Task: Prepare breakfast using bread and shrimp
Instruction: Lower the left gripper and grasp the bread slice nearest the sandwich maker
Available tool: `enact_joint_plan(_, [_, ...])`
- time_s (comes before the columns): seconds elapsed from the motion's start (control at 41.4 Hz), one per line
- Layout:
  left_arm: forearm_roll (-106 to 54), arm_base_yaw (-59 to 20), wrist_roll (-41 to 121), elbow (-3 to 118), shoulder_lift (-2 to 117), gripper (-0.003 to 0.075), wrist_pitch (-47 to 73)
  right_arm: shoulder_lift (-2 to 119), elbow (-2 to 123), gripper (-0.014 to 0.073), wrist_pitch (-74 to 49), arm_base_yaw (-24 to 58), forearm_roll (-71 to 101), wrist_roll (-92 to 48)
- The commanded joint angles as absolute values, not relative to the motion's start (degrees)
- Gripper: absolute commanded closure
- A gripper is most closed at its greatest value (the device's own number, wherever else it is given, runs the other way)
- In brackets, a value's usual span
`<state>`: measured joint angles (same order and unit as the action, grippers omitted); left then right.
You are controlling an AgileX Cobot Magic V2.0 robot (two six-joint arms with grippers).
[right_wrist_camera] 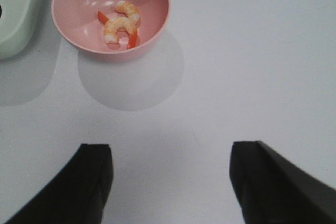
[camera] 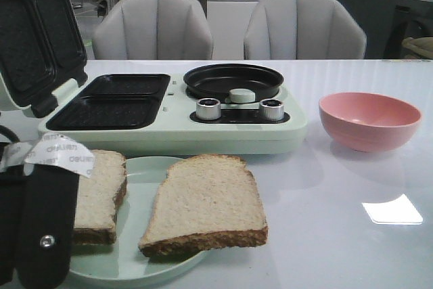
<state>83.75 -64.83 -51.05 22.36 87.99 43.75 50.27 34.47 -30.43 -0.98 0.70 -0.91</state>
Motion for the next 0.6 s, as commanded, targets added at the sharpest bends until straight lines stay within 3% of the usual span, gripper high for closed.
enact_joint_plan(0.0, [86.85,-64.20,-54.16,23.33,87.45,0.0235,46.30,50.01,36.03,0.0018,-26.38,-1.18,0.00,-1.12])
enact_joint_plan(0.58, [88.03,-61.65,-55.05,23.33,87.71,0.0510,46.17,50.01,36.03,0.0018,-26.38,-1.18,0.00,-1.12])
